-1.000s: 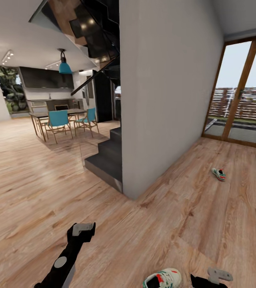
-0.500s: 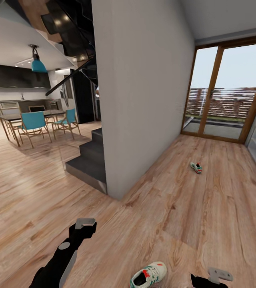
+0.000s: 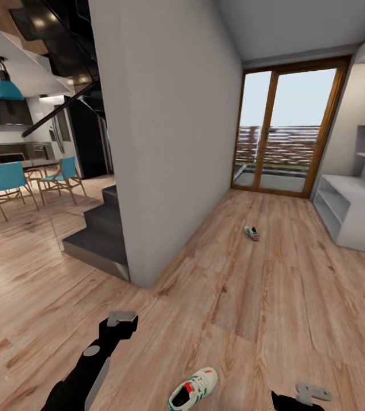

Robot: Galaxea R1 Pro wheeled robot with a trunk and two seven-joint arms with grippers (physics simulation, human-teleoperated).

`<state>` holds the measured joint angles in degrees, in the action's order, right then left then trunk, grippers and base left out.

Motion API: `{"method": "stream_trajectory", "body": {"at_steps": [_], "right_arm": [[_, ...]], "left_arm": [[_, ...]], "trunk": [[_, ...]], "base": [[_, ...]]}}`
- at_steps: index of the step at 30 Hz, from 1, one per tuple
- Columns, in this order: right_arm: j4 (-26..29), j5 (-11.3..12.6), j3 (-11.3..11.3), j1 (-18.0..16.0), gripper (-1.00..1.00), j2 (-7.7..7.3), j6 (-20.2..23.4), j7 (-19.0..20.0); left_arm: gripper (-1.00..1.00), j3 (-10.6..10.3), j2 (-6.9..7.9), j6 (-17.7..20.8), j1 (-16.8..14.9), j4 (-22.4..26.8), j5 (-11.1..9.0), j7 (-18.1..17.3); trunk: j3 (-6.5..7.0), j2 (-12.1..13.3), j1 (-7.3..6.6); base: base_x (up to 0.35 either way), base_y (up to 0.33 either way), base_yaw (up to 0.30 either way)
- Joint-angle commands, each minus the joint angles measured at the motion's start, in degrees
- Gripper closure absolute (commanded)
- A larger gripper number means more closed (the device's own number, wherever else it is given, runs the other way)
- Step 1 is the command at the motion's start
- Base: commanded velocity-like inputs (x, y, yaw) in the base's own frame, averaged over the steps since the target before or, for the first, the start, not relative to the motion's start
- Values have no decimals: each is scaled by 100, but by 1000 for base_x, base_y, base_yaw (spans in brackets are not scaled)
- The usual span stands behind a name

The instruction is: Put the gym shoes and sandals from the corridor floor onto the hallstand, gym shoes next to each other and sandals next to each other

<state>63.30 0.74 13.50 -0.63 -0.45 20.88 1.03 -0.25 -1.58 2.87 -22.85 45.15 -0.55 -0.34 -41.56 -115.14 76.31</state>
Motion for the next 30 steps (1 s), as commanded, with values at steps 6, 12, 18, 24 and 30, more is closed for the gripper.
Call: {"method": "stream_trajectory", "body": {"at_steps": [6, 12, 18, 24, 30], "right_arm": [[7, 6, 5, -4, -100, 1, 30, 11], [7, 7, 5, -5, -100, 1, 30, 11], [7, 6, 11, -5, -100, 1, 30, 11], [7, 6, 8, -4, -100, 7, 30, 11], [7, 6, 5, -5, -100, 9, 30, 4]], "left_arm": [[-100, -1, 1, 29, 0, 11, -6, -3], [-100, -1, 0, 29, 0, 11, -6, -6], [-100, -1, 0, 29, 0, 11, -6, -2], [-100, -9, 0, 29, 0, 11, -6, -2], [-100, -10, 0, 29, 0, 11, -6, -2]], "trunk": [[-6, -3, -1], [-6, -3, -1], [-6, -3, -1], [-6, -3, -1], [-6, -3, -1]], "base": [[0, 8, -300], [0, 202, -300], [0, 159, -300], [0, 26, -300], [0, 2, -300]]}}
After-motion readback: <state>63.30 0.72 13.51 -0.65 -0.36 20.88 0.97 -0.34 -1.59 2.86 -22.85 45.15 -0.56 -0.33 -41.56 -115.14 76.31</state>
